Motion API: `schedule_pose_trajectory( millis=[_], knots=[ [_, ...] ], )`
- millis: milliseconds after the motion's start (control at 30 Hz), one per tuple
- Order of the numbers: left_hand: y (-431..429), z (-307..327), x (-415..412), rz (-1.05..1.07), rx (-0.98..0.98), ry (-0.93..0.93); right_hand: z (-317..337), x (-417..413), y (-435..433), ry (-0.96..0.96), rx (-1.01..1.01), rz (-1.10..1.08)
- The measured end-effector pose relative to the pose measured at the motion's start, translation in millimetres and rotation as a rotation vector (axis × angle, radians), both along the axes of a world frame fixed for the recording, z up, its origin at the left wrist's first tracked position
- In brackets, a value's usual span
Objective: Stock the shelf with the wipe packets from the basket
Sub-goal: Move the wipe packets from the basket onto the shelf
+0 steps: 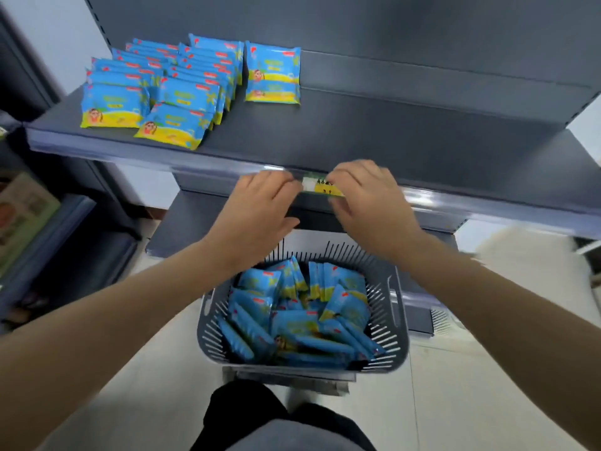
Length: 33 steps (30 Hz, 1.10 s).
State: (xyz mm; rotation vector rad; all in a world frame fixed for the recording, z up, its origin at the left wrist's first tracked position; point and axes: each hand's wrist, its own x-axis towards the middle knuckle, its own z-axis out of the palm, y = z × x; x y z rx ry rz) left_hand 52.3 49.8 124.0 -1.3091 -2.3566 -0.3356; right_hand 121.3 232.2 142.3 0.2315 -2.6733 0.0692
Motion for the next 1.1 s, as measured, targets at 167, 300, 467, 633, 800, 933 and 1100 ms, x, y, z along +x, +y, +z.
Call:
schedule_pose_trajectory(
  millis=[167, 300, 467, 633, 800, 933, 1100],
  knots=[
    [-13, -75, 13, -0.01, -0.272, -0.241, -80, 20, -6, -0.395, -0.014, -0.014],
    [-27, -124, 12, 0.021, -0.464, -0.426, -125, 33, -1, -0.871, -0.089, -0.03],
    [-24, -153, 27, -0.015, -0.525, -0.69, -158, 44, 8, -1.284, 0.058, -0.081],
    [2, -161, 52, -0.065, -0.508, -0.997, -174, 48, 19, -1.344, 0.098, -0.087],
    [29, -165, 60, -0.061, -0.64, -1.075, -182, 48, 29, -1.412, 0.091, -0.105],
    [33, -166, 56, -0.034, -0.665, -1.038, -184, 48, 30, -1.368, -0.009, -0.156],
    [24, -139, 30, 0.045, -0.538, -1.105, -150, 26, 35, -1.222, -0.112, -0.186]
  ],
)
